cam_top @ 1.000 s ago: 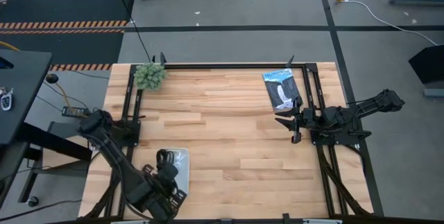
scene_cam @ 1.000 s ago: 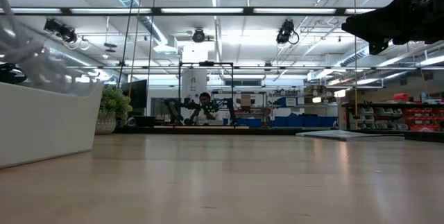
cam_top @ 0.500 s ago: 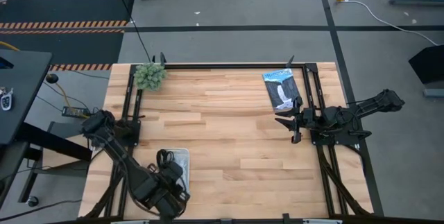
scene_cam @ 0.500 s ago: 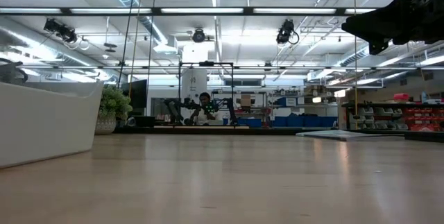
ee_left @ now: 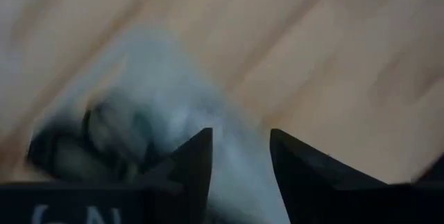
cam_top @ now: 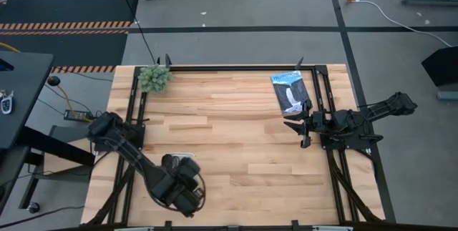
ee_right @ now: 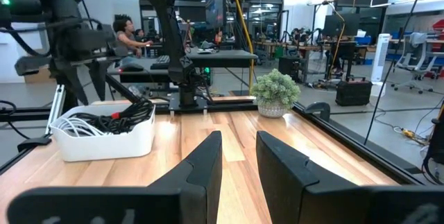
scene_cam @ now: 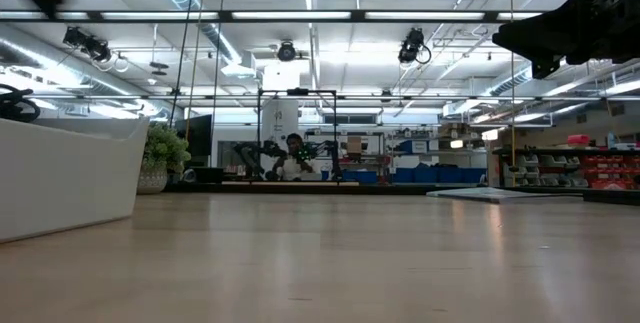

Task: Pick and place USB-C Cables
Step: Return to Home Position

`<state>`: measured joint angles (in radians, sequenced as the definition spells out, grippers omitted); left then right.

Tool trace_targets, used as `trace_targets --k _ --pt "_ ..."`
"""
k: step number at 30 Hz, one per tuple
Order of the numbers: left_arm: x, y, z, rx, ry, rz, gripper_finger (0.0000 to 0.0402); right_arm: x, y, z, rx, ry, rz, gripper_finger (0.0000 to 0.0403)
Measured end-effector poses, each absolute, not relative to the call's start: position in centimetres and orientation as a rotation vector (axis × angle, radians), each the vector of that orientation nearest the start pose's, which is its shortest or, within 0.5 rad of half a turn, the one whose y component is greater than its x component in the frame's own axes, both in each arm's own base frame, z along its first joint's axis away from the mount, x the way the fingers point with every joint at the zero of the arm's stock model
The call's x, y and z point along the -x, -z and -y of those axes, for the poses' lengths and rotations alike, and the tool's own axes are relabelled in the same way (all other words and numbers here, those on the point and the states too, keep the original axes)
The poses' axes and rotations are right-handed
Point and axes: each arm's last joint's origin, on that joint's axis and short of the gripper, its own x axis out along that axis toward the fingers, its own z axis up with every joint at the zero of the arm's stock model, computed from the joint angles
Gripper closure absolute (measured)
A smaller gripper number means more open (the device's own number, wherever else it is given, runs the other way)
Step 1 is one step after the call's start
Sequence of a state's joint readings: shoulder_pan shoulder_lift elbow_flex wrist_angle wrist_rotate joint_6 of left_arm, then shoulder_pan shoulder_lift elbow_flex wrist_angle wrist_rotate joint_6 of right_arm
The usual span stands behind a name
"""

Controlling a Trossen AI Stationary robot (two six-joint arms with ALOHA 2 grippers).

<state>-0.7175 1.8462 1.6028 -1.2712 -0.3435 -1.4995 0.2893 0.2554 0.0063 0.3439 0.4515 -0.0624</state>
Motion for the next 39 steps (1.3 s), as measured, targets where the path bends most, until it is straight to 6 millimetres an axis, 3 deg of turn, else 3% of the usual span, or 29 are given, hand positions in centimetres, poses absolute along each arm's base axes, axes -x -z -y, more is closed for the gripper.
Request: trace_targets --k 7,14,24,29,34,39 --pt "-30.3 -26.9 20.8 0.142 -0.568 -0.778 0.0260 -10.9 -17.7 -1.9 0.028 0.165 0.084 0.0306" --pt "-32.8 -27.7 17.3 -0.197 -0.763 -0.551 0.0260 -10.9 -17.7 -1.9 0.028 0.165 0.084 0.0306" --pt "-36.0 -27.4 9.8 -0.396 -0.922 -0.689 0.0260 -10.9 -17.7 -1.9 0.028 0.165 0.084 0.0306" --pt "-37.4 -25.9 7.2 -0.587 -0.820 -0.917 0.0260 -10.9 -17.7 -1.9 0.028 0.165 0.085 0.0306" --pt "-38.6 -24.4 6.9 -0.608 -0.555 -1.069 0.0260 -10.9 -17.7 -1.9 0.025 0.165 0.090 0.0306" --pt "-38.8 -24.3 9.1 -0.631 -0.311 -1.076 0.0260 -10.9 -17.8 -1.9 0.024 0.165 0.093 0.0306"
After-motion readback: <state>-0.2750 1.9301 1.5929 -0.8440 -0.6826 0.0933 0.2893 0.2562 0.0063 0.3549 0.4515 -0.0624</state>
